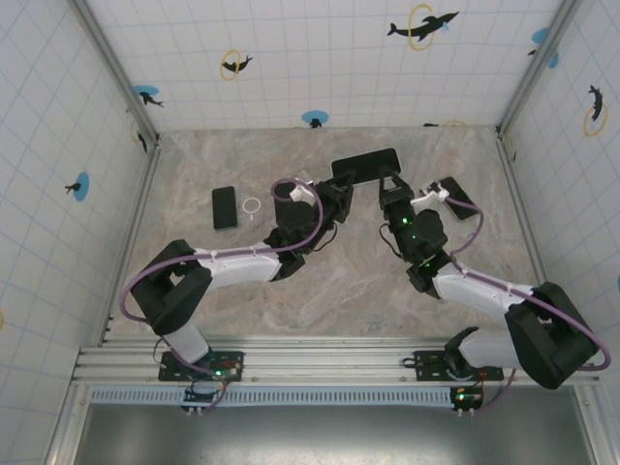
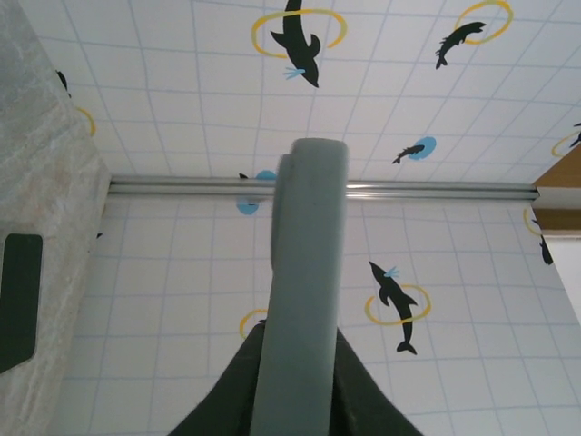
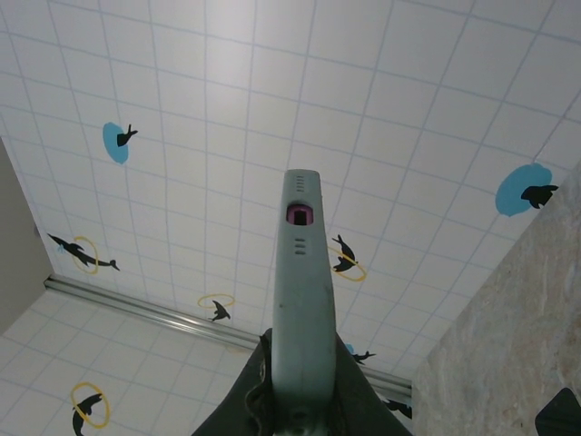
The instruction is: Take the phone out of the phone case
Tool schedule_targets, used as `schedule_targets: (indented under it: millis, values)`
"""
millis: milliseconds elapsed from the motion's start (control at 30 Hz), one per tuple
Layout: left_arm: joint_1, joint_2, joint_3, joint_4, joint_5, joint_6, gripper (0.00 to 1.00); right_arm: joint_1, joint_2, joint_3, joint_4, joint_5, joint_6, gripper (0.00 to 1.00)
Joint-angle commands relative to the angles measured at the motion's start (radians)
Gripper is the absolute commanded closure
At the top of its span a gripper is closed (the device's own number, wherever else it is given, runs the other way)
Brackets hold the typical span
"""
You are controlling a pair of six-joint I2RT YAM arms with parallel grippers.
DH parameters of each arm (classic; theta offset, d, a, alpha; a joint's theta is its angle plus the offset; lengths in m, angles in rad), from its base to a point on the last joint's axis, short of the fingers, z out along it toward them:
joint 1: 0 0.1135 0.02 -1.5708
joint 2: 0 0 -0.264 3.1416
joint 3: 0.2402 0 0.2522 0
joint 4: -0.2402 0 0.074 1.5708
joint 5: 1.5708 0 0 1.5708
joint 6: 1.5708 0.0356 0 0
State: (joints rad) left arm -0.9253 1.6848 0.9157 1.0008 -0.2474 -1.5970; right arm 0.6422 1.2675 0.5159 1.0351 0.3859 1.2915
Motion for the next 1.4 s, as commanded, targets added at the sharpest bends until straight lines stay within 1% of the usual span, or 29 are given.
schedule_targets:
  millis: [0, 67, 133, 233, 300, 367, 400, 433, 533, 633, 700, 767, 833, 900, 967, 1100, 1200, 1233, 1300, 1367]
  values:
    - [-0.010, -0.007, 0.052, 0.109, 0.012, -0.010, 0.90, 0.020, -0.012, 0.007, -0.037, 0.004, -0.050, 0.91]
    - [-0.009, -0.008, 0.053, 0.113, 0.014, -0.014, 0.94, 0.021, -0.017, 0.003, -0.046, -0.001, -0.055, 0.87]
    - [-0.009, -0.015, 0.046, 0.113, 0.014, -0.019, 0.96, 0.022, -0.024, 0.001, -0.055, -0.009, -0.066, 0.82]
    - [0.007, -0.026, 0.032, 0.114, 0.038, -0.017, 0.97, 0.018, -0.037, -0.004, -0.072, -0.030, -0.089, 0.67]
    - [0.030, -0.038, 0.029, 0.092, 0.079, -0.010, 0.98, 0.003, -0.057, -0.015, -0.079, -0.061, -0.117, 0.51]
    - [0.045, -0.061, 0.015, 0.042, 0.107, 0.012, 0.98, -0.027, -0.080, -0.017, -0.123, -0.120, -0.140, 0.41]
    - [0.054, -0.072, 0.005, 0.028, 0.119, 0.024, 0.98, -0.047, -0.095, -0.022, -0.144, -0.161, -0.142, 0.38]
    - [0.067, -0.078, 0.006, 0.019, 0.147, 0.042, 0.98, -0.061, -0.105, -0.029, -0.152, -0.193, -0.145, 0.37]
    - [0.114, -0.089, 0.024, -0.015, 0.254, 0.100, 0.98, -0.111, -0.135, -0.059, -0.150, -0.293, -0.133, 0.38]
    - [0.161, -0.094, 0.052, -0.069, 0.376, 0.147, 0.98, -0.170, -0.128, -0.049, -0.140, -0.447, -0.122, 0.42]
    - [0.194, -0.096, 0.105, -0.119, 0.453, 0.178, 0.99, -0.200, -0.108, -0.037, -0.111, -0.541, -0.103, 0.44]
    - [0.216, -0.103, 0.122, -0.156, 0.500, 0.197, 0.99, -0.220, -0.089, -0.040, -0.039, -0.594, -0.076, 0.47]
    - [0.232, -0.110, 0.126, -0.167, 0.536, 0.202, 0.99, -0.233, -0.073, -0.029, -0.010, -0.635, -0.063, 0.50]
    - [0.244, -0.116, 0.122, -0.170, 0.550, 0.201, 0.99, -0.236, -0.057, -0.022, 0.023, -0.652, -0.045, 0.55]
    - [0.247, -0.115, 0.127, -0.165, 0.567, 0.197, 0.99, -0.237, -0.044, -0.014, 0.033, -0.664, -0.034, 0.57]
    - [0.248, -0.108, 0.136, -0.154, 0.590, 0.190, 0.99, -0.239, -0.018, -0.019, 0.117, -0.667, 0.004, 0.59]
    - [0.249, -0.113, 0.130, -0.158, 0.594, 0.192, 1.00, -0.239, -0.010, -0.014, 0.144, -0.676, 0.006, 0.61]
    - [0.250, -0.112, 0.129, -0.155, 0.595, 0.190, 1.00, -0.239, -0.011, -0.017, 0.145, -0.673, 0.013, 0.63]
    - [0.249, -0.110, 0.132, -0.143, 0.602, 0.182, 1.00, -0.240, -0.012, -0.029, 0.148, -0.663, 0.025, 0.70]
    - [0.252, -0.111, 0.132, -0.139, 0.601, 0.177, 1.00, -0.241, -0.014, -0.036, 0.149, -0.662, 0.029, 0.75]
